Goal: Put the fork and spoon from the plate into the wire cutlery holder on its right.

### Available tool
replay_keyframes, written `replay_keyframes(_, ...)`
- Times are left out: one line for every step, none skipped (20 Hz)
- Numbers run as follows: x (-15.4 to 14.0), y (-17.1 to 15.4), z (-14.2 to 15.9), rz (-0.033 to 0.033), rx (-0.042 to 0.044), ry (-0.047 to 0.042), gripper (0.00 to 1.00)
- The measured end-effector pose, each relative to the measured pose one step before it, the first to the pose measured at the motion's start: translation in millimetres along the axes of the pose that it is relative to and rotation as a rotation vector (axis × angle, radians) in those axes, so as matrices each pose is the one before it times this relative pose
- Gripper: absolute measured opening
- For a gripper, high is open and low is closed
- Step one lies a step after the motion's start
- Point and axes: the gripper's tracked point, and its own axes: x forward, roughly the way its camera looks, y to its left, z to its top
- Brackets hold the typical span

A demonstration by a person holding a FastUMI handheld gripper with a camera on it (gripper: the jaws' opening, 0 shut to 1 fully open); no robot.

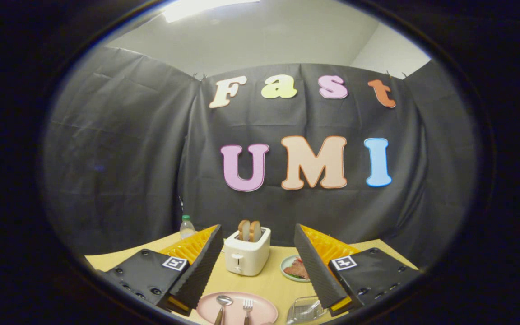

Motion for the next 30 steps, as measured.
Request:
replay_keyframes(1.07,0.17,-8.54,0.00338,-0.00606,0.01926,0.99)
replay_keyframes(0.6,-0.11,-11.07,0.00222,-0.00663,0.01977,0.99)
replay_keyframes(1.52,-0.17,-7.72,0.00153,-0.00447,0.01773,0.99)
replay_keyframes(1.22,1.48,-10.67,0.00448,-0.00212,0.02304,0.99)
replay_keyframes(1.56,1.6,-9.19,0.00467,-0.00203,0.02216,0.99)
replay_keyframes(1.26,1.36,-9.96,0.00317,-0.0033,0.02231,0.99)
replay_keyframes(1.56,1.09,-10.06,0.0038,-0.00655,0.0256,0.99)
replay_keyframes(1.9,1.2,-10.56,0.00439,-0.00685,0.02134,1.0)
replay_keyframes(1.52,1.98,-9.17,0.00844,-0.00708,0.02451,1.0)
replay_keyframes(4.15,1.61,-15.31,0.00378,-0.00893,0.03478,1.0)
replay_keyframes(1.9,0.85,-11.16,0.00211,-0.00746,0.03023,1.0)
replay_keyframes(1.74,2.27,-12.24,0.00626,-0.00449,0.0287,1.0)
replay_keyframes(2.36,2.54,-10.62,0.00579,-0.00271,0.02741,1.0)
replay_keyframes(2.63,1.9,-11.51,0.00626,-0.00521,0.02814,1.0)
replay_keyframes(2.08,1.13,-9.15,0.00401,-0.00534,0.0209,1.0)
replay_keyframes(1.74,1.92,-9.29,0.004,-0.00766,0.02138,1.0)
replay_keyframes(2.97,1.49,-8.57,0.00432,-0.00679,0.02196,1.0)
replay_keyframes(2.93,1.99,-9.56,0.00374,-0.00428,0.02289,1.0)
replay_keyframes(2.66,1.15,-8.11,0.00355,-0.00156,0.01997,1.0)
replay_keyframes(3.13,0.31,-10.09,0.00062,-0.00141,0.02397,1.0)
replay_keyframes(3.24,0.66,-8.91,0.00125,-0.00162,0.02518,1.0)
replay_keyframes(3.08,0.54,-9.54,-0.00068,-0.00331,0.02288,1.0)
replay_keyframes(3.67,0.26,-8.5,0.0009,-0.00531,0.02633,1.0)
replay_keyframes(2.97,-0.77,-7.88,0.00098,-0.00484,0.02474,1.0)
replay_keyframes(2.48,0.34,-7.79,0.00102,-0.00469,0.02396,1.0)
replay_keyframes(4.28,0.4,-8.55,0.0009,-0.00511,0.02035,1.0)
replay_keyframes(3.21,-0.46,-6.81,-0.00066,-0.00617,0.02054,1.0)
replay_keyframes(3.95,1.34,-9.23,-0.00031,-0.00764,0.02323,1.0)
replay_keyframes(2.54,1.59,-6.1,0.00371,-0.00544,0.01909,1.0)
replay_keyframes(0.84,1.07,-6.34,0.00226,-0.0055,0.01804,1.0)
